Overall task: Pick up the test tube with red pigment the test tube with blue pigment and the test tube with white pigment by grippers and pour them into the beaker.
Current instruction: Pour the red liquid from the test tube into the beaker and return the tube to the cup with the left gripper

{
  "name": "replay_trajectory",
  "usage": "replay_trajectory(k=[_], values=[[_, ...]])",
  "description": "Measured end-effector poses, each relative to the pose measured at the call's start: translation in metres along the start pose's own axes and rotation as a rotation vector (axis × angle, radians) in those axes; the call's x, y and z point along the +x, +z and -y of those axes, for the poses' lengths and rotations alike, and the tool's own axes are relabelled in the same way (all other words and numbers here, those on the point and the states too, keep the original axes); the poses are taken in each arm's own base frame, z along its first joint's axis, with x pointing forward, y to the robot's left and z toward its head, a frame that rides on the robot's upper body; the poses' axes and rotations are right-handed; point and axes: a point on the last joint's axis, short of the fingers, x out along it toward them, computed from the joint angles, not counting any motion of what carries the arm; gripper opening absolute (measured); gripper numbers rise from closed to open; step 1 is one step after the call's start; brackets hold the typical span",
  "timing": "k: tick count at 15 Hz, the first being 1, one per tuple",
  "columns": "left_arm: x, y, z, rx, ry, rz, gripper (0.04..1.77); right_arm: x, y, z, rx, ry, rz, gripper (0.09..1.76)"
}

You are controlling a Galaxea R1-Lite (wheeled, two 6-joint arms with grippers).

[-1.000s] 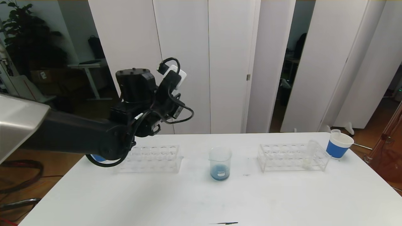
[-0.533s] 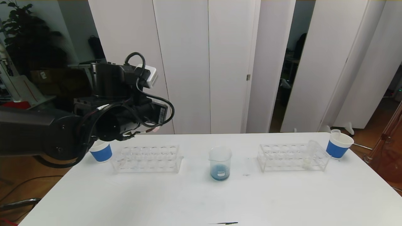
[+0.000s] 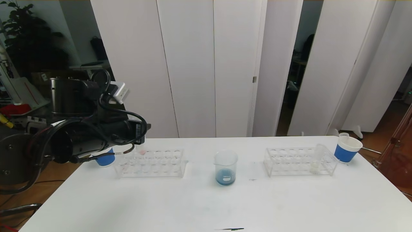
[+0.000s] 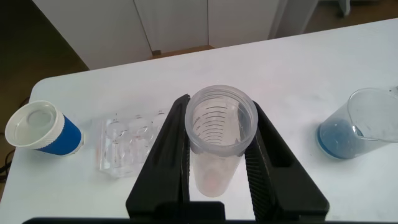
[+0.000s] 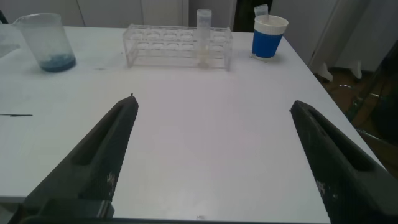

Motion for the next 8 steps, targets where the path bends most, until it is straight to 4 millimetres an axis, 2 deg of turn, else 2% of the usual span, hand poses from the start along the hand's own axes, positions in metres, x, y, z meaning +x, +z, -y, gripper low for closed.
replay_trajectory(k=[5, 8], values=[[-0.009, -0.004, -0.031, -0.038, 0.065, 0.013, 0.6, 0.0, 0.0, 0.0, 0.0, 0.0, 0.0, 1.75], [-0.012, 0.003, -0.063, -0.056, 0.174, 0.105, 0.6, 0.0, 0.0, 0.0, 0.001, 0.0, 0.0, 1.75]])
